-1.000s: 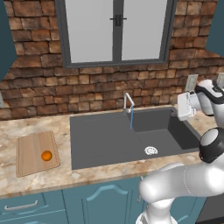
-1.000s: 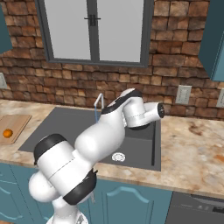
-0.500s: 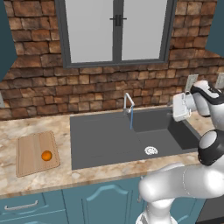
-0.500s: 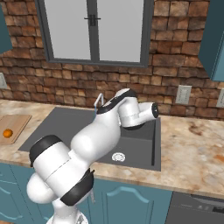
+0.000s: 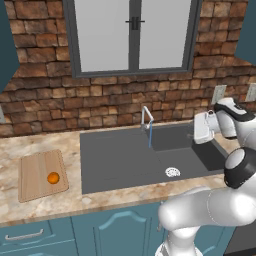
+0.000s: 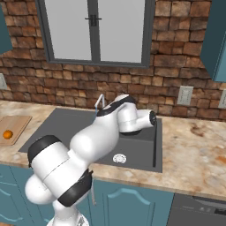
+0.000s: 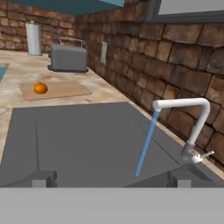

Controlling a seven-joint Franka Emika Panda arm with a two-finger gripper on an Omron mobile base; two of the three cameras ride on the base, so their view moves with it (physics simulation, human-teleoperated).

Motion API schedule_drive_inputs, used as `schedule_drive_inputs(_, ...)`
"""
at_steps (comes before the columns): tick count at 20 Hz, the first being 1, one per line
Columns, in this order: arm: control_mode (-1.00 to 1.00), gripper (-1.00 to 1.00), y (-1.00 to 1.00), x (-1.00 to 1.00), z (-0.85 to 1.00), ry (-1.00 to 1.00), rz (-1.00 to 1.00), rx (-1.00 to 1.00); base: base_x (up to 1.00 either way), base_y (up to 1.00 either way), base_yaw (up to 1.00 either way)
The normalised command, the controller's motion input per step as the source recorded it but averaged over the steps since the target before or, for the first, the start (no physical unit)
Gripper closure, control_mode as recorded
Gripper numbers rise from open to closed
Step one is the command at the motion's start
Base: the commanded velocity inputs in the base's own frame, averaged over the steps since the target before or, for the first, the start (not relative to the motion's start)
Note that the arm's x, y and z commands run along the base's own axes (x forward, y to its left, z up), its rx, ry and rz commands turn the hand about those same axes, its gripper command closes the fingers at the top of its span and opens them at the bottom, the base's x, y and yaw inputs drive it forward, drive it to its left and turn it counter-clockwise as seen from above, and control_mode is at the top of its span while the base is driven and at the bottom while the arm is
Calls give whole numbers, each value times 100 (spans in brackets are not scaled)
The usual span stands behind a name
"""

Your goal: Pick the tangerine from the sink and place it on the cutting board to airdry. Then turn off the sink faucet.

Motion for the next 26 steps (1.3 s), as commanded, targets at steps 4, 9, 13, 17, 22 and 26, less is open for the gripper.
schedule_drive_inputs(4,-100,-100,0,18,-1,0,2,0,0,0,0)
schedule_drive_inputs(9,-100,-100,0,16,0,0,4,0,0,0,0)
schedule_drive_inputs(13,-100,-100,3,3,-1,0,6,0,0,0,0)
schedule_drive_inputs(17,-100,-100,8,0,-6,0,6,0,0,0,0)
schedule_drive_inputs(22,-100,-100,15,0,-3,-2,1,4,0,0,0)
schedule_drive_inputs(26,-100,-100,9,2,0,-2,0,6,0,0,0)
